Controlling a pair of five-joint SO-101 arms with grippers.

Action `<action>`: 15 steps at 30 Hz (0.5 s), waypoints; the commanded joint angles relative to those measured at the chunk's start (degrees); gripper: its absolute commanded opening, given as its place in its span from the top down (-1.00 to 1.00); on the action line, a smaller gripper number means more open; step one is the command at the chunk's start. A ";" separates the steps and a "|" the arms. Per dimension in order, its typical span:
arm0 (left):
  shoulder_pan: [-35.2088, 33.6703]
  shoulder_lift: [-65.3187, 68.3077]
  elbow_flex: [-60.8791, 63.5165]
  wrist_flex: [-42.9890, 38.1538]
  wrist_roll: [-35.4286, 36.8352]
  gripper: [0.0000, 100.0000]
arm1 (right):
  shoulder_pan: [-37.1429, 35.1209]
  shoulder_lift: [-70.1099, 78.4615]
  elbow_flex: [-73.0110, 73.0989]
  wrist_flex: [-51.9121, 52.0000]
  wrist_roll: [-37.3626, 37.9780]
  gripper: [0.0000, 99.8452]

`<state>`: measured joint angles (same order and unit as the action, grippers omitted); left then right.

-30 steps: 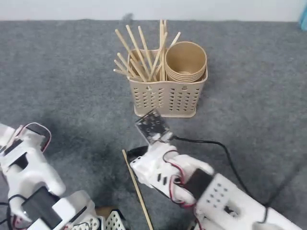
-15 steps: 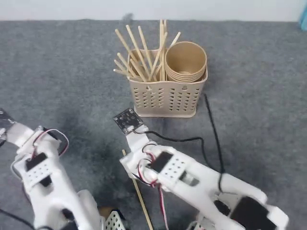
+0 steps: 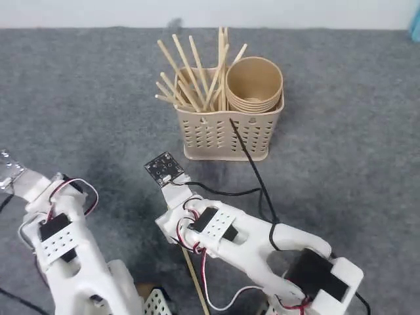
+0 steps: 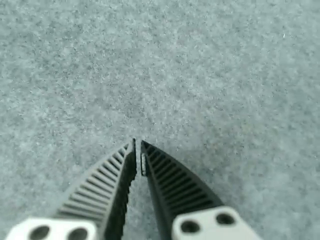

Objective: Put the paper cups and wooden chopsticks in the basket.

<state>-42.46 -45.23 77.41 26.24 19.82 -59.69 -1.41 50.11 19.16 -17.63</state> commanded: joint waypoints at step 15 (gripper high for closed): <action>0.53 -1.67 -0.22 -0.26 -0.79 0.98 | -0.22 -15.52 -7.21 15.87 2.29 0.99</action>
<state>-42.46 -45.23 77.41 26.24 19.82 -59.43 -6.07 45.71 30.86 -16.40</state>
